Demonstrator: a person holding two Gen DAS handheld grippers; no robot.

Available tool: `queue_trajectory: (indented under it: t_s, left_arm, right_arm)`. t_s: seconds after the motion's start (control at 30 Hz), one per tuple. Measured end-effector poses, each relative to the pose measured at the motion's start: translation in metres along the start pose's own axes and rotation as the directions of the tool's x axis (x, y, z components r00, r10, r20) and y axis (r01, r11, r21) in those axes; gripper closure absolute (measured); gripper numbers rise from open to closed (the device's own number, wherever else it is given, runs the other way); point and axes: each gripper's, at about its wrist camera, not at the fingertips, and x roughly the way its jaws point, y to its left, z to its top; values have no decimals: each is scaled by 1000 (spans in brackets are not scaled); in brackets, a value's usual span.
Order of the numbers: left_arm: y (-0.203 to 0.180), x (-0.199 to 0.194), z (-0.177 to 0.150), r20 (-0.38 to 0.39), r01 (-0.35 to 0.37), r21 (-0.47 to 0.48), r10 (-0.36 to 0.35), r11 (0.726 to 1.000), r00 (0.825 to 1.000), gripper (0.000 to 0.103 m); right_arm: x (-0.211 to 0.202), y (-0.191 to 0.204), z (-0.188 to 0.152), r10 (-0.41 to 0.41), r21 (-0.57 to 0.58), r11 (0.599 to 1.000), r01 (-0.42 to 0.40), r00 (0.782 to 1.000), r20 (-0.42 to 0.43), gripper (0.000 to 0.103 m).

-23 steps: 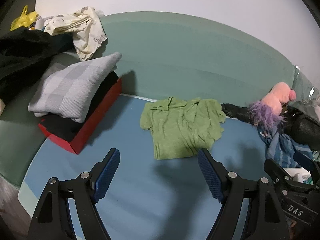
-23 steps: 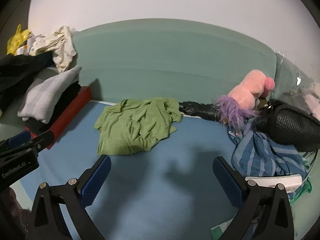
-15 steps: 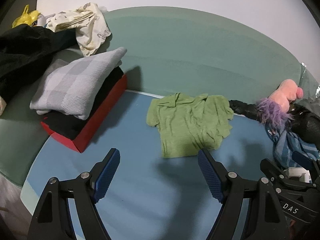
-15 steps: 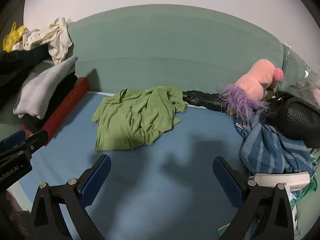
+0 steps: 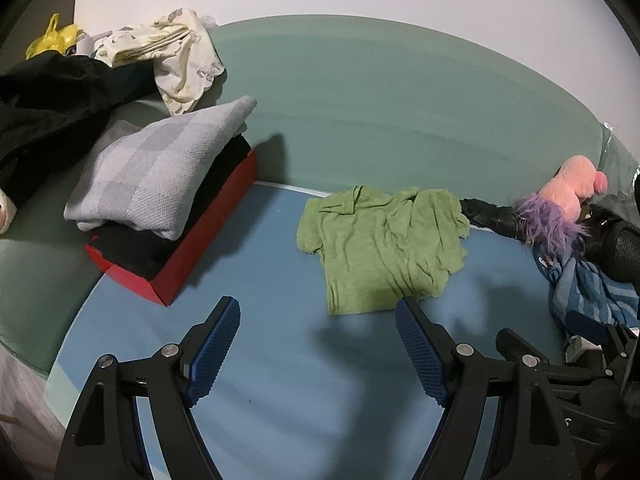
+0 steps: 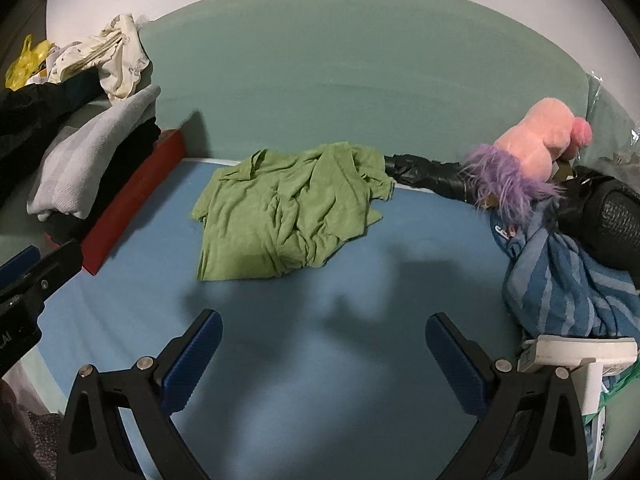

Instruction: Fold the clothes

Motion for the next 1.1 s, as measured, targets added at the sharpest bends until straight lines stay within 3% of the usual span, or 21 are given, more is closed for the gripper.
queue_trajectory:
  t_s: [0.4,0.57,0.77,0.97,1.03,1.1]
  left_arm:
    - [1,-1,-5,-2,5,-19,-5,1000,1000,23]
    - [3,11,-11,-35,5,-50,-7,999,999,23]
    - [18,62,-21,-132,-26,-151,6,988,991,25]
    - [-3,140,-15,-211,36,-138,-64,990,975,29]
    - [-10,166,-13,-238,55,-134,-86,989,968,35]
    - [-15,183,-14,-259,52,-131,-85,990,962,51]
  right_arm:
    - [4,-2,4,32,-8,999,-32,999,-42,0]
    - [17,-5,-1,17,4,1000,-17,995,-98,0]
    - [29,-15,-4,8,25,1000,-5,992,-129,0]
    - [37,-28,0,-20,38,999,26,989,-149,0]
    - [37,-34,2,-29,55,998,38,988,-150,0]
    - [39,-42,4,-38,78,996,51,987,-156,0]
